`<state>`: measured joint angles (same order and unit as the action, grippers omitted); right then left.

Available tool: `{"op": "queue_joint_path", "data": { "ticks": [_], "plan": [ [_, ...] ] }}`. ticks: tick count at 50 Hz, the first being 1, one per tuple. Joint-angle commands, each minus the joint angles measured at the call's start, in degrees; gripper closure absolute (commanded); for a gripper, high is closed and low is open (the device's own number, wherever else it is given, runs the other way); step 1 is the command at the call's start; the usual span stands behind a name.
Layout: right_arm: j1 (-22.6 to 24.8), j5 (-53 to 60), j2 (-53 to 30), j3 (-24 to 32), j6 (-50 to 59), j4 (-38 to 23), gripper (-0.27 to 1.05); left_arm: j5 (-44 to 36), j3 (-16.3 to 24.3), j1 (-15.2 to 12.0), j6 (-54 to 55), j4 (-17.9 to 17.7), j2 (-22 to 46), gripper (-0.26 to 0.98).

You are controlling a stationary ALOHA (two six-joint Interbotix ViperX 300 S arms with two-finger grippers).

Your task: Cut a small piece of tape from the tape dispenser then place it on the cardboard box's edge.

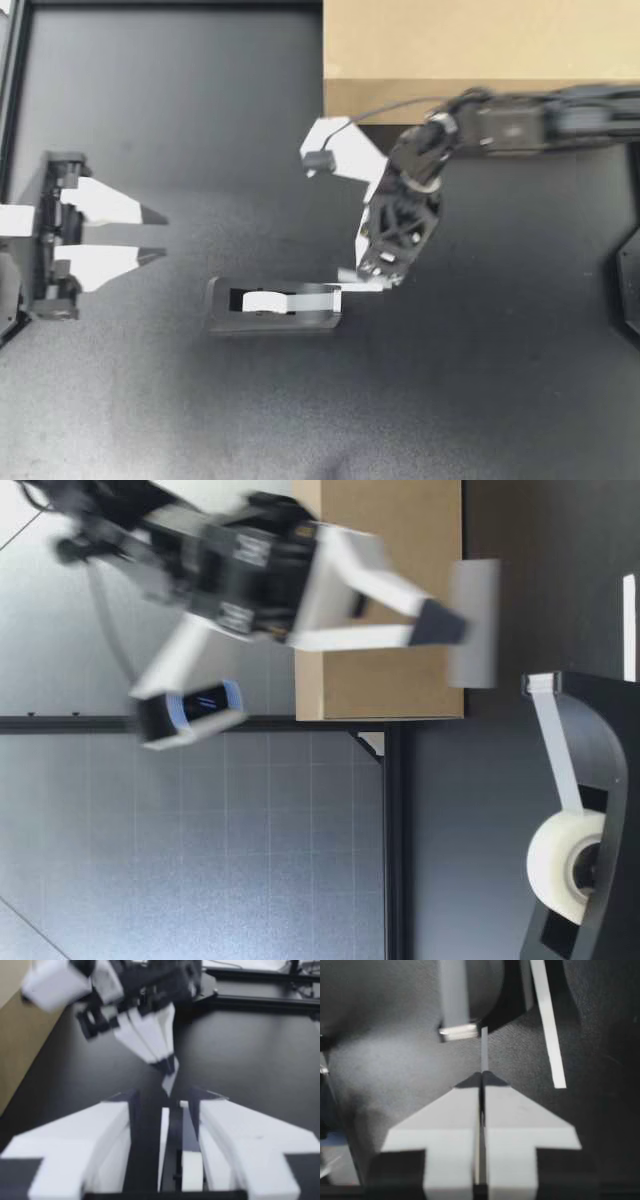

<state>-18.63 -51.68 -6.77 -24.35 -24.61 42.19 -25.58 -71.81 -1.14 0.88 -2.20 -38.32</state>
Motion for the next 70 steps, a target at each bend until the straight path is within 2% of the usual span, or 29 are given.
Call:
{"op": "queue_joint_path", "data": {
  "ticks": [1,12,30,44,70],
  "plan": [
    [1.05,0.70,5.19,0.62,0.26,-2.02,0.90,-1.93,2.72,-0.09,-0.09,-0.53,2.90,0.35],
    [3.08,1.32,9.23,1.85,1.41,-7.12,0.90,-5.27,7.21,-0.09,0.00,-2.64,12.57,0.34],
    [3.87,1.32,10.28,8.17,3.78,-16.17,0.90,-9.93,14.85,-0.09,0.09,-2.90,24.52,0.34],
    [5.19,0.97,8.96,12.13,3.69,-17.05,0.90,-13.27,17.40,-0.09,0.09,-3.43,28.39,0.34],
    [5.45,0.79,7.03,14.50,3.43,-17.14,0.90,-15.29,19.60,-0.09,1.23,-3.43,30.67,0.34]
  ]
}}
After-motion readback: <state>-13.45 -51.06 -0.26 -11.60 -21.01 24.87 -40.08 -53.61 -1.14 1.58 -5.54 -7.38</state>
